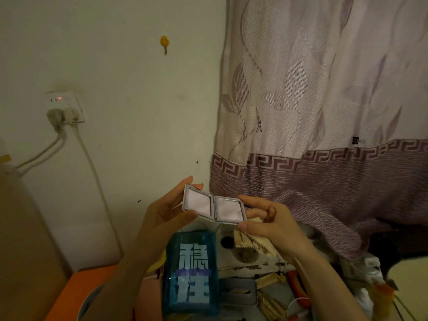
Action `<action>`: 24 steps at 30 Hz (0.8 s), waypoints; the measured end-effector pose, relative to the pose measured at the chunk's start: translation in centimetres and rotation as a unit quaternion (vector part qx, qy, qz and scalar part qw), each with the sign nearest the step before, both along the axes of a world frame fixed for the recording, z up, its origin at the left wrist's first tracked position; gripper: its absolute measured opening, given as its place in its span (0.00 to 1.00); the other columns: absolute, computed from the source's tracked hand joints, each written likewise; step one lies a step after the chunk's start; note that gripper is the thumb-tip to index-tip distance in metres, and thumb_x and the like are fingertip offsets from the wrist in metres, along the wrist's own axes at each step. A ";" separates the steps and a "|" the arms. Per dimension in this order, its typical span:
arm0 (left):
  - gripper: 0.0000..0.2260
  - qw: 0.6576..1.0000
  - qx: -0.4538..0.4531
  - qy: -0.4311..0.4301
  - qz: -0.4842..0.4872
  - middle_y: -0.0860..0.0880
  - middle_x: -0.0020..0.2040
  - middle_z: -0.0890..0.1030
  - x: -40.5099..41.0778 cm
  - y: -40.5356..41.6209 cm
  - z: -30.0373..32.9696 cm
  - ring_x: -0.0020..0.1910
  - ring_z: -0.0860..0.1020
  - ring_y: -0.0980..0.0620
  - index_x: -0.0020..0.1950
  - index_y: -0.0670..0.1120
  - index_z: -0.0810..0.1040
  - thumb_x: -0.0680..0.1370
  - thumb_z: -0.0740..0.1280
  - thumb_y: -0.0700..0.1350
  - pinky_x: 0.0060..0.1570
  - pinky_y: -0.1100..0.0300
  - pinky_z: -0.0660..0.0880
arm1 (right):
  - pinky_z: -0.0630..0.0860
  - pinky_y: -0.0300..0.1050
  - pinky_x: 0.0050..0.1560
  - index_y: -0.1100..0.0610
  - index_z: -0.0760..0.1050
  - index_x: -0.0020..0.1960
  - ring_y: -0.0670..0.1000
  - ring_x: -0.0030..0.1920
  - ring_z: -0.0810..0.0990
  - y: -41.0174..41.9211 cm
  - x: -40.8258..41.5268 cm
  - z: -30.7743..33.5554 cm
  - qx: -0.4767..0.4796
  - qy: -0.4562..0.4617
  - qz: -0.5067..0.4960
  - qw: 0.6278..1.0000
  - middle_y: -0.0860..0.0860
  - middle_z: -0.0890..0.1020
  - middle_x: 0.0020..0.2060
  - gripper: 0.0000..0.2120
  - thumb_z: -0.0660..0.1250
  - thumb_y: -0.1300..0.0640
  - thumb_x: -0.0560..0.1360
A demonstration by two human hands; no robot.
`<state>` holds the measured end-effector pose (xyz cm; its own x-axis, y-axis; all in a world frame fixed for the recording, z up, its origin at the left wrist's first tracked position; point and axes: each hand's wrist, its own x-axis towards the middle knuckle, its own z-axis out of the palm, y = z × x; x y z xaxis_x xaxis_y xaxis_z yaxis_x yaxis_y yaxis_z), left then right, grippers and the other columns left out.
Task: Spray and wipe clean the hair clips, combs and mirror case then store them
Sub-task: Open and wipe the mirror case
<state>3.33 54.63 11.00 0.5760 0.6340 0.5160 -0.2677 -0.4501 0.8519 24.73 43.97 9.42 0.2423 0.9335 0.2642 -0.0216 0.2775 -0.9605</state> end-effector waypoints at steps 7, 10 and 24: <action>0.26 0.993 0.031 0.106 -0.030 0.64 0.54 0.82 0.9 0.1 1.1 0.52 0.82 0.59 0.64 0.57 0.70 0.68 0.71 0.46 0.44 0.67 0.78 | 0.79 0.37 0.46 0.53 0.74 0.59 0.47 0.42 0.84 0.1 0.2 0.1 -0.003 -0.046 -0.012 0.999 0.50 0.85 0.36 0.30 0.76 0.62 0.58; 0.23 0.992 0.036 0.121 -0.027 0.65 0.54 0.81 1.6 0.0 1.5 0.51 0.82 0.60 0.62 0.61 0.71 0.69 0.71 0.47 0.42 0.69 0.78 | 0.79 0.38 0.46 0.54 0.74 0.61 0.49 0.44 0.84 0.2 0.3 -0.1 -0.001 -0.046 -0.017 0.999 0.52 0.86 0.40 0.31 0.76 0.62 0.59; 0.23 0.990 0.039 0.132 -0.005 0.70 0.50 0.80 3.4 -0.1 2.0 0.48 0.81 0.65 0.57 0.63 0.72 0.73 0.70 0.37 0.40 0.72 0.76 | 0.80 0.38 0.43 0.58 0.71 0.65 0.49 0.47 0.85 0.0 0.3 -0.4 0.039 0.024 0.000 0.999 0.53 0.85 0.48 0.32 0.71 0.72 0.63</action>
